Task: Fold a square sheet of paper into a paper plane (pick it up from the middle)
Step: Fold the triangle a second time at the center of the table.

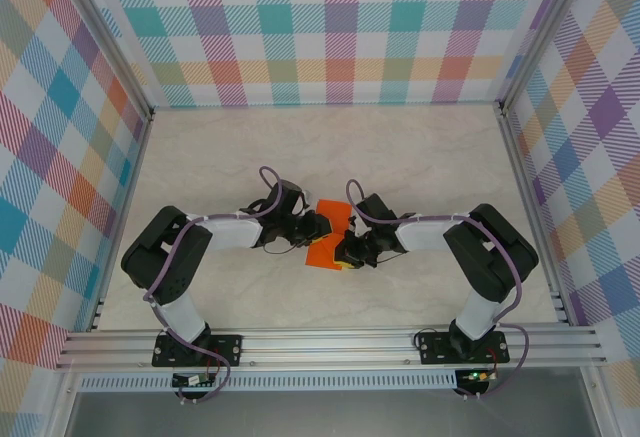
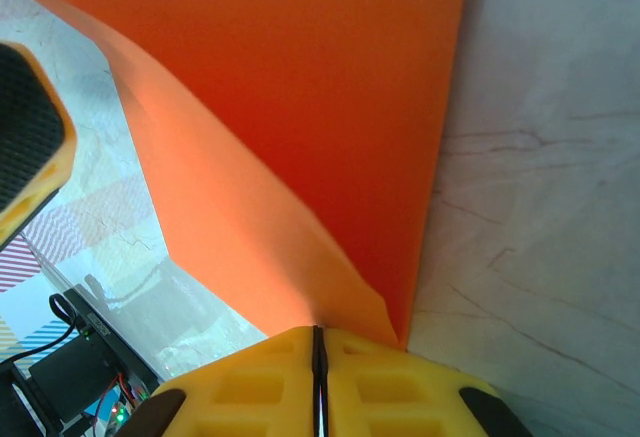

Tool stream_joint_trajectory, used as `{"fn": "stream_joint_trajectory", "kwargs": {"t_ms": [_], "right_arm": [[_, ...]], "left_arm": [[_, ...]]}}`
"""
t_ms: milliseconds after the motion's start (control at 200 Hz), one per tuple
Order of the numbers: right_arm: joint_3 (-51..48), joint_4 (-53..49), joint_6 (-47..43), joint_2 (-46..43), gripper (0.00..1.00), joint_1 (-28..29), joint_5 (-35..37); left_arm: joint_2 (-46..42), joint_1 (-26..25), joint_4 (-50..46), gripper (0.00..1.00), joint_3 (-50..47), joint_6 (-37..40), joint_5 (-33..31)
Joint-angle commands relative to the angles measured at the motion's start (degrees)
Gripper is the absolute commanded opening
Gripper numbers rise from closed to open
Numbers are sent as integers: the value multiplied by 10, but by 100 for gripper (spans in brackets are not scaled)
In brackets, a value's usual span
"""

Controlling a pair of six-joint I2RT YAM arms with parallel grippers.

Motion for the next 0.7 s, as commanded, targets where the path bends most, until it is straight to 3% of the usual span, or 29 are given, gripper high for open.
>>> {"fn": "stream_joint_trajectory", "kwargs": {"t_ms": [0,375,695], "right_arm": [[-11,-39,0,30,10,2,24],[-17,-46,0,42,5,2,27],[-15,-65,-10,35,4,2,29]], "left_arm": [[14,-6,11,25,17,8,26],[65,7,-27,19,21,38,-71],[68,40,-23,19,26,54,-87]]}}
